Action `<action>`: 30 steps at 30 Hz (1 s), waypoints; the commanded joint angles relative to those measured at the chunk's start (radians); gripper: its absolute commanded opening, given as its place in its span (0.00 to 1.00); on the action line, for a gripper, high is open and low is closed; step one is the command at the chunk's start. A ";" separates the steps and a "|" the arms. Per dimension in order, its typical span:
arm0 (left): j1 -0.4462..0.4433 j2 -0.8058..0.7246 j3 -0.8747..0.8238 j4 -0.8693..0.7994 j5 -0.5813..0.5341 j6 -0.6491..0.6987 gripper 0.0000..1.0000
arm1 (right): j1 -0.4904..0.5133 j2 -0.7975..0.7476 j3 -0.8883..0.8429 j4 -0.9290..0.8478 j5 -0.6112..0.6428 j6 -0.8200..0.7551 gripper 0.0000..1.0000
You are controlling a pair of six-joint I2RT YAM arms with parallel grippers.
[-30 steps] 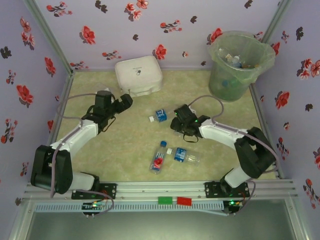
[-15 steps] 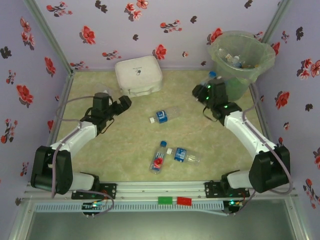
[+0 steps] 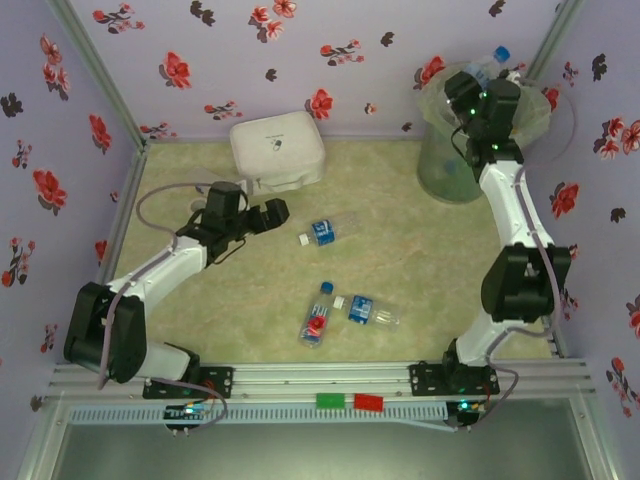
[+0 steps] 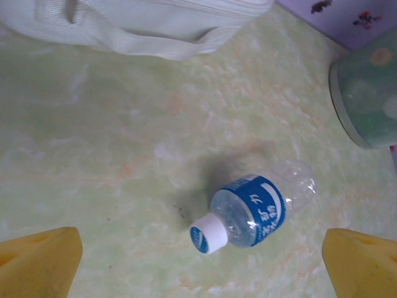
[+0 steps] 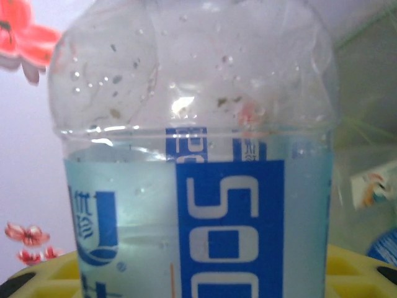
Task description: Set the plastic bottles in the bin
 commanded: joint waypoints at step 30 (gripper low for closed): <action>-0.183 0.150 0.329 -0.295 -0.013 0.409 1.00 | -0.082 0.054 0.122 -0.024 -0.016 0.160 1.00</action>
